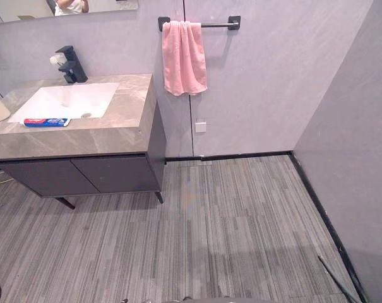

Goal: Organize washtable

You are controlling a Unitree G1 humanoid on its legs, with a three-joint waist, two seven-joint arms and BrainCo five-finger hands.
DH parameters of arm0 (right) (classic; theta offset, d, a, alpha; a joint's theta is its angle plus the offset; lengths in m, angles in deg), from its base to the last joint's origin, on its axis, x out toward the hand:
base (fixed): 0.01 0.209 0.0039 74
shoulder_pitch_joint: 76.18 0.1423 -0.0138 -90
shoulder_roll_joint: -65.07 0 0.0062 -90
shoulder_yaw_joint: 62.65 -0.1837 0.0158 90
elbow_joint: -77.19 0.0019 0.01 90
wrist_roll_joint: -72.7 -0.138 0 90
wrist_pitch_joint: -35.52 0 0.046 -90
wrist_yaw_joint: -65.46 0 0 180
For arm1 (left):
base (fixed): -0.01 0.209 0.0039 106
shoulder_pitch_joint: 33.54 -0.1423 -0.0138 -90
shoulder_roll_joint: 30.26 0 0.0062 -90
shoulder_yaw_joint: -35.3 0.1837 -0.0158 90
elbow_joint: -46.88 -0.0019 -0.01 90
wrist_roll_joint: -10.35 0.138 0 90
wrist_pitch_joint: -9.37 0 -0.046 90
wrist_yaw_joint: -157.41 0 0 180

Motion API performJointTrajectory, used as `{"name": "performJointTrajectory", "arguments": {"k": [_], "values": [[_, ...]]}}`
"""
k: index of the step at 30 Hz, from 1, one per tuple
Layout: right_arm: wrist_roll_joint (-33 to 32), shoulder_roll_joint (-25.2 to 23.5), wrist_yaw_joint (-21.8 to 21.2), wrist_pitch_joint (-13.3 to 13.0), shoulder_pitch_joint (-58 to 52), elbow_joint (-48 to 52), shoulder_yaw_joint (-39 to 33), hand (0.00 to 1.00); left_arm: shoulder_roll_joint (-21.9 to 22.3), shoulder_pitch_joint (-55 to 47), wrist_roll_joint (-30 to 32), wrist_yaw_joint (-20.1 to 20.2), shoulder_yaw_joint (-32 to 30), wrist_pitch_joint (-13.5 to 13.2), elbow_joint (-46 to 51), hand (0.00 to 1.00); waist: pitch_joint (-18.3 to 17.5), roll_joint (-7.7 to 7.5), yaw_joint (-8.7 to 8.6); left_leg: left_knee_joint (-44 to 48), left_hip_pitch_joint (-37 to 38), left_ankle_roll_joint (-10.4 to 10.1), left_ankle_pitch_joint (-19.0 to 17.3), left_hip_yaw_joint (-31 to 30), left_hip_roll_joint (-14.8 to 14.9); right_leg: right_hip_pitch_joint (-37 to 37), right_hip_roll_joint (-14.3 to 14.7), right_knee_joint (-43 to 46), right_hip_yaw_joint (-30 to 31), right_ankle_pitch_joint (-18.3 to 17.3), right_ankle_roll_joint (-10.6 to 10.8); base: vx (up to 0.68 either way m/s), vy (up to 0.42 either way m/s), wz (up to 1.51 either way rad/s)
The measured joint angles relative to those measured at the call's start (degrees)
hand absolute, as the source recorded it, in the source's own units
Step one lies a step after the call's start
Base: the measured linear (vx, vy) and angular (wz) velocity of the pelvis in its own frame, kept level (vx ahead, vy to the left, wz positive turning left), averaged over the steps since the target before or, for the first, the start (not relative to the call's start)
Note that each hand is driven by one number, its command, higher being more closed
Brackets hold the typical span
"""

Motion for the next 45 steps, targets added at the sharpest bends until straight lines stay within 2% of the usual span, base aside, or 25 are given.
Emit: {"name": "performJointTrajectory", "arguments": {"k": [10,21,30,33,34,36,37,38,40,41,43,45], "values": [[0.38,-0.21,-0.04,-0.05,3.76,-0.37,-0.11,0.00,-0.45,1.84,0.42,0.14,0.09,-0.01,-0.41,0.00,2.95,-0.07,0.12,-0.42,1.88,-0.06,-0.02,0.07,0.06,2.54,0.19,-1.92,-0.18,-0.05,0.10,0.04,-0.017,-0.02],[-0.77,-0.22,-0.16,-0.08,4.87,-0.25,-0.12,0.00,-0.38,1.97,1.07,0.07,0.44,-0.05,-0.38,0.00,3.24,0.27,0.17,-1.45,1.99,-0.57,-0.46,1.07,0.20,2.26,0.42,-3.03,1.31,0.29,0.47,-0.02,-0.008,-0.04],[-2.04,-0.75,-0.21,-0.11,5.37,1.28,-0.09,0.00,-0.49,2.08,1.03,0.04,1.47,-0.11,-0.37,0.00,3.48,0.65,0.17,-1.06,0.95,0.33,-1.92,3.50,0.51,1.16,0.83,-4.49,3.30,1.11,0.61,-0.01,-0.016,-0.17],[-2.10,-0.80,-0.26,-0.11,5.85,1.48,-0.16,0.00,-0.47,2.24,0.99,0.05,1.82,-0.38,-0.14,0.00,3.72,0.90,0.29,1.38,-0.62,0.78,-3.99,4.45,0.72,-1.82,0.77,0.32,4.02,-1.65,1.10,0.06,0.008,-0.14],[-2.27,-0.97,-0.35,-0.11,5.91,1.59,-0.46,0.00,-0.47,2.24,0.98,0.06,1.90,-0.59,-0.06,0.00,3.91,0.94,0.29,2.87,-0.85,1.04,-5.26,4.99,0.75,-3.64,0.63,5.22,4.47,-4.28,1.48,0.10,0.021,-0.22],[-2.99,-1.32,-0.48,-0.23,6.09,2.15,-1.26,0.00,-0.49,2.47,0.99,0.05,2.40,-0.73,0.01,0.00,4.81,1.06,0.22,4.61,-0.10,1.58,-6.82,5.81,0.74,-6.81,0.12,14.68,3.76,-7.42,3.91,0.10,0.041,-0.22],[-3.21,-1.76,-0.53,-0.33,6.27,2.90,-1.84,0.00,-0.72,2.69,1.01,0.06,3.38,-0.96,-0.05,0.00,5.56,1.22,0.23,4.80,0.65,1.94,-7.33,6.18,0.65,-10.22,-0.50,23.42,2.00,-8.65,5.35,0.09,0.072,-0.07],[-3.81,-1.99,-0.51,-0.55,6.43,3.91,-2.35,0.00,-1.27,3.08,1.00,0.07,4.34,-0.94,-0.14,0.00,6.59,0.95,-0.02,4.83,2.42,2.20,-7.46,6.02,0.13,-13.60,-1.93,32.77,-0.03,-9.00,5.71,0.10,0.060,0.07],[-4.30,-1.75,-0.51,-0.92,6.37,4.20,-2.33,0.00,-1.59,3.59,0.99,0.07,4.54,-0.92,-0.16,0.00,7.53,0.83,-0.34,4.85,4.45,3.34,-8.77,5.11,-0.62,-16.63,-4.67,41.09,-3.77,-11.36,4.74,0.12,0.033,0.20],[-4.32,-1.64,-0.51,-1.05,6.32,4.17,-2.35,0.00,-1.64,3.94,0.99,0.06,4.23,-0.92,-0.15,0.00,7.64,0.60,-0.13,4.92,5.81,3.47,-9.87,4.45,-0.84,-18.01,-6.22,43.58,-5.35,-13.10,4.73,0.23,0.021,0.28],[-4.37,-1.47,-0.53,-1.37,6.43,4.17,-2.36,0.00,-1.64,4.06,0.97,0.06,4.10,-0.91,-0.27,0.00,7.75,0.63,-0.64,4.86,7.37,3.45,-11.11,3.18,-0.32,-20.10,-7.18,42.19,-7.57,-14.48,4.42,0.28,-0.016,0.33],[-4.44,-0.65,-0.54,-1.32,7.18,4.13,-2.26,0.00,-1.17,4.47,0.96,0.08,4.11,-0.91,-0.40,0.00,8.22,1.71,-1.80,4.66,8.75,2.25,-12.49,1.93,2.27,-23.25,-5.80,33.01,-9.13,-13.16,3.02,0.31,-0.083,0.34]]}}
